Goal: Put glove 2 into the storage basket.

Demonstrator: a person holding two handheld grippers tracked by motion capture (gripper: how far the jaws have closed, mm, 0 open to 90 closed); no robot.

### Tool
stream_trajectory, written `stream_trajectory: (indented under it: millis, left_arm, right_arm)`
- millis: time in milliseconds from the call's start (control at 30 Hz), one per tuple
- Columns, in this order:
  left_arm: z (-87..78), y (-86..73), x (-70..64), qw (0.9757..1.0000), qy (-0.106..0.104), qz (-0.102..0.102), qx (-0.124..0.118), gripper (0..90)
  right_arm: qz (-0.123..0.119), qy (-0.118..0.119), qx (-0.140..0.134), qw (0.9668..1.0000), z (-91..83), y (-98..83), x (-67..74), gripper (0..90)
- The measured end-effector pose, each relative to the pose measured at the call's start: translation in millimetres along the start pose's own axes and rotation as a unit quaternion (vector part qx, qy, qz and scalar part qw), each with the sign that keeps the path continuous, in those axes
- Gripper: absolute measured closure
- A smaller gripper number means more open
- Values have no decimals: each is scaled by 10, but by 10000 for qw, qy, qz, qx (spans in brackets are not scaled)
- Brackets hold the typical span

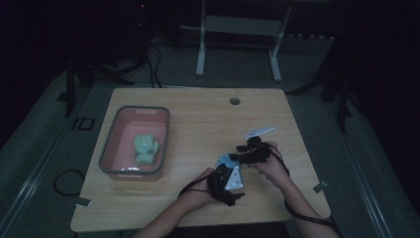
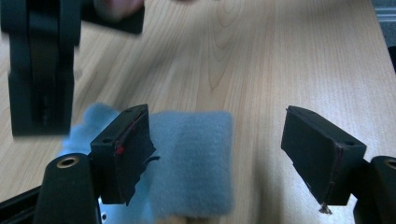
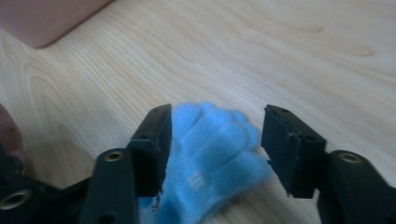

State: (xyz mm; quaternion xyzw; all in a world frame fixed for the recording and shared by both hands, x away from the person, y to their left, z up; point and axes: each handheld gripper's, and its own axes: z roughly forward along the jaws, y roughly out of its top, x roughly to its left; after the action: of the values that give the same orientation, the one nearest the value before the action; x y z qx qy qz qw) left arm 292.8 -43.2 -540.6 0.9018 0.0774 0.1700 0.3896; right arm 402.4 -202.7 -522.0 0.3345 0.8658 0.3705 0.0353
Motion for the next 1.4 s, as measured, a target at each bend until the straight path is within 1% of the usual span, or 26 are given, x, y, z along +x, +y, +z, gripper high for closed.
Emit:
stream_trajectory:
  millis: [67, 133, 200, 233, 267, 333, 400, 500, 600, 700, 733, 767, 800, 833, 867, 900, 967, 1067, 1100, 1133, 1200, 1300, 1367, 1400]
  left_arm:
    - [47, -19, 15, 10000, 28, 44, 58, 270]
    - [83, -47, 41, 9998, 31, 106, 142, 326]
    - [106, -73, 67, 9997, 16, 114, 203, 355]
    - [117, -83, 72, 9997, 16, 116, 221, 400]
    - [120, -89, 75, 9995, 23, 162, 267, 424]
    - [129, -96, 71, 9992, 42, 205, 329, 484]
    - [141, -103, 65, 9990, 61, 214, 377, 514]
    - [155, -112, 62, 9987, 111, 235, 443, 552]
    - [161, -119, 77, 9988, 109, 181, 436, 583]
    - [157, -122, 112, 9990, 47, 61, 437, 630]
    - [151, -116, 120, 9990, 31, 41, 435, 655]
    - [145, -110, 128, 9990, 22, 47, 448, 677]
    - [138, -105, 138, 9990, 10, 27, 452, 699]
    - [131, -103, 151, 9990, -24, -8, 446, 715]
    - [123, -103, 162, 9990, -47, -22, 442, 724]
    - [111, -101, 172, 9990, -31, -25, 442, 733]
    - [88, -94, 185, 9990, -46, -43, 453, 743]
    - [44, -82, 213, 9989, -75, -56, 457, 747]
    - [27, -76, 220, 9989, -55, -38, 457, 747]
    - [9, -70, 231, 9989, -57, -30, 463, 748]
    - [-33, -59, 260, 9990, -78, -77, 429, 748]
    - [-96, -28, 283, 9988, -34, 19, 497, 749]
    - [-119, -17, 292, 9987, -39, 30, 511, 750]
    - [-162, 2, 308, 9985, -15, 72, 542, 750]
  right_arm:
    - [-66, -45, 86, 9999, 75, -30, -12, 403]
    - [-44, -35, 149, 9999, 132, -67, -23, 397]
    - [-95, -129, 222, 9996, 181, -103, -27, 392]
    - [-114, -150, 261, 9995, 199, -118, -29, 388]
    - [-120, -153, 277, 9994, 211, -131, -30, 382]
    - [-153, -161, 281, 9994, 227, -151, -30, 383]
    - [-192, -167, 228, 9994, 228, -169, -26, 386]
    - [-317, -225, 230, 9990, 227, -182, -10, 404]
    - [-335, -196, 237, 9990, 219, -190, 5, 451]
    - [-295, -69, 246, 9992, 211, -191, 1, 529]
    - [-286, 0, 262, 9992, 211, -189, -2, 595]
    - [-211, 134, 304, 9992, 213, -184, -3, 640]
    - [-188, 143, 310, 9992, 218, -181, 6, 660]
    - [-195, 174, 352, 9990, 221, -176, 14, 709]
    - [-147, 210, 394, 9989, 224, -167, 18, 725]
    - [-151, 199, 413, 9988, 221, -158, 19, 752]
    - [-81, 221, 386, 9990, 207, -136, 17, 786]
    - [-14, 267, 315, 9991, 178, -97, 26, 807]
    - [-21, 310, 308, 9990, 169, -79, 32, 812]
    - [-35, 292, 287, 9992, 164, -60, 42, 815]
    - [-46, 312, 265, 9991, 160, -26, 58, 817]
    - [-60, 341, 243, 9991, 149, 32, 89, 820]
    - [-68, 336, 219, 9992, 140, 56, 104, 822]
    - [-90, 351, 207, 9991, 129, 81, 121, 822]
